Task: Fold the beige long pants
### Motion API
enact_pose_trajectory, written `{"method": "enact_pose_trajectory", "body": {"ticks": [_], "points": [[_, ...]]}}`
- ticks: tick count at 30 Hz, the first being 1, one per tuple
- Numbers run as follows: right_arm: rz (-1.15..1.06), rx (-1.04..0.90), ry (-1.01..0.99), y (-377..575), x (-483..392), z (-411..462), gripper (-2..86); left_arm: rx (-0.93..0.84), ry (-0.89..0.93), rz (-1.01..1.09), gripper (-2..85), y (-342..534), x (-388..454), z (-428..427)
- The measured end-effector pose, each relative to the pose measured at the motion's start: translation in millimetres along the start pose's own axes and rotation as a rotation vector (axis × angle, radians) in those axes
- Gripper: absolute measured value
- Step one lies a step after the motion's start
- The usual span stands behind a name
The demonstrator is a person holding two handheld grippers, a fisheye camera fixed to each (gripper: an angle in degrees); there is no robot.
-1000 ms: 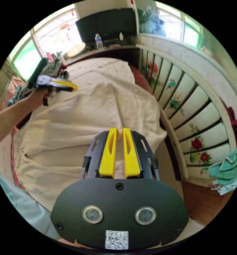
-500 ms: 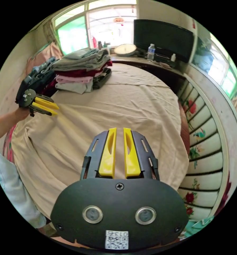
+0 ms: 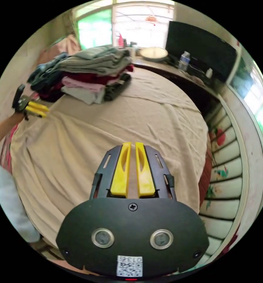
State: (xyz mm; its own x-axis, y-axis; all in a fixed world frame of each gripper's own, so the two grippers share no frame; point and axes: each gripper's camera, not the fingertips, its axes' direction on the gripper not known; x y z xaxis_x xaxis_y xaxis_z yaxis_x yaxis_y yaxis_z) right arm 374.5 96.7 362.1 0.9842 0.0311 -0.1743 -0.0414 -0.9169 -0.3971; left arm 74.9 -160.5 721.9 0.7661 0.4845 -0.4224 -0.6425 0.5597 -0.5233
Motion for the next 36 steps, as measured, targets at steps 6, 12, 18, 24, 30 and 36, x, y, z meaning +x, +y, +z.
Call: {"method": "enact_pose_trajectory", "body": {"ticks": [6, 12, 18, 24, 30, 36], "points": [[-0.295, -0.044, -0.163, -49.3, -40.0, 9.6, 8.3, -0.268, -0.203, -0.014, 11.0, 118.9, -59.8, -14.0], [-0.506, -0.178, -0.205, -100.1, -76.1, 40.5, 9.0, -0.439, -0.250, -0.039, 12.4, 165.4, -107.1, -6.9], [-0.561, -0.287, -0.231, -122.1, -83.6, 51.8, 8.8, -0.509, -0.217, 0.057, 12.4, 163.0, -108.8, 20.9], [-0.606, -0.319, -0.213, -126.2, -94.7, 44.2, 8.2, -0.504, -0.203, 0.020, 12.6, 172.5, -123.4, 25.1], [-0.592, -0.344, -0.242, -127.5, -103.6, 38.8, 5.0, -0.562, -0.087, -0.004, 8.2, 179.8, -136.2, 47.9], [-0.635, -0.365, -0.144, -113.7, -135.4, 19.0, 1.4, -0.575, -0.090, -0.015, 1.6, 192.9, -125.1, 47.9]]}}
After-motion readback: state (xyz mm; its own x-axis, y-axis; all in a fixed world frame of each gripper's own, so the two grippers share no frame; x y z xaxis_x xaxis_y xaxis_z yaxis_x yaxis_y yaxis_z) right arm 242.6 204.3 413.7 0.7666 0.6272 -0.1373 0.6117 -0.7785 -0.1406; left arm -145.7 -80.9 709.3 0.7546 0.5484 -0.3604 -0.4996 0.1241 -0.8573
